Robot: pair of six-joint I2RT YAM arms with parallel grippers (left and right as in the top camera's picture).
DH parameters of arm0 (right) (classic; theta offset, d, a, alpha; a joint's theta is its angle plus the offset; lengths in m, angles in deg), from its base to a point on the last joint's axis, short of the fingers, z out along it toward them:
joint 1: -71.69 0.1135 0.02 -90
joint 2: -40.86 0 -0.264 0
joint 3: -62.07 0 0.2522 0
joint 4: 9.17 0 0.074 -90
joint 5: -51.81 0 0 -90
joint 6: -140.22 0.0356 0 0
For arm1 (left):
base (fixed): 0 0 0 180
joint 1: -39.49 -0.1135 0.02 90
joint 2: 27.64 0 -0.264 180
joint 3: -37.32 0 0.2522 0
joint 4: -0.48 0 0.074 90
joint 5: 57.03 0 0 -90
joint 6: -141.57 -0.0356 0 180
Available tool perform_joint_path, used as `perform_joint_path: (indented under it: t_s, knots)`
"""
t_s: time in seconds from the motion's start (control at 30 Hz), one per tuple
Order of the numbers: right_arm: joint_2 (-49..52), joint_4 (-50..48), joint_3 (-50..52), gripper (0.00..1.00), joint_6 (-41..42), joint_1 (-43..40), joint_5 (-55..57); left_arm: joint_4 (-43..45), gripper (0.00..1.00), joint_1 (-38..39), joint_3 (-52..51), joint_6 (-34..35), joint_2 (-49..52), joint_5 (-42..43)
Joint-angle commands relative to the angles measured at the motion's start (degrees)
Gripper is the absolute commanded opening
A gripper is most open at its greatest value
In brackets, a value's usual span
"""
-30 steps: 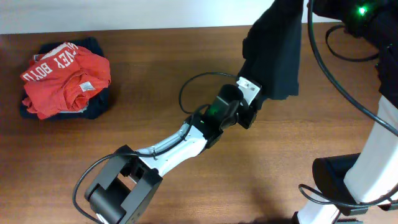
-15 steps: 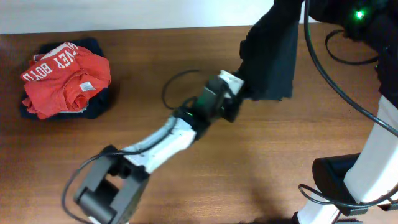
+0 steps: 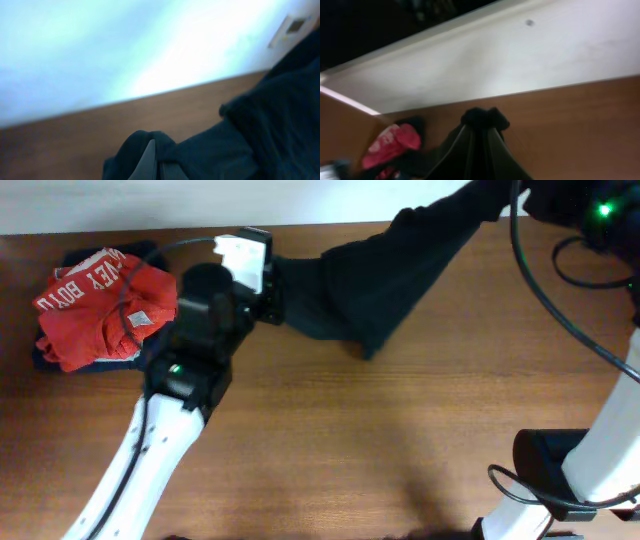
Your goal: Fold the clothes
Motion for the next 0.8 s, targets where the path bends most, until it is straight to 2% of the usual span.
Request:
perform_joint_path:
  t_s: [0.0, 0.23, 0.4, 0.47, 0.53, 0.77]
  knots:
    - [-0.2, 2.1, -0.5, 0.04, -4.2, -3.9, 1.3, -0.2, 0.01, -1.4, 0.6, -3.3, -5.7, -4.7]
    - [-0.2, 9.1, -0.5, 0.04, -13.0, -5.8, 2.7, -0.3, 0.01, -4.7, 0.6, -5.5, -13.0, -10.7]
    - [-0.2, 13.1, -0.4, 0.04, -13.3, -5.8, 15.5, -0.7, 0.01, -8.3, 0.6, -5.5, -16.1, -12.1]
    - [-0.2, 13.1, -0.4, 0.04, -16.6, -5.8, 16.3, -0.6, 0.01, -8.8, 0.6, -5.4, -17.1, -12.0]
    - [-0.2, 12.5, -0.4, 0.04, -19.6, -5.8, 12.3, -0.4, 0.01, -8.7, 0.6, -5.4, -17.9, -12.0]
    - [-1.2, 8.5, -0.5, 0.04, -42.1, -5.8, -27.6, 0.2, 0.01, -8.7, 0.6, -5.5, -20.1, -11.3]
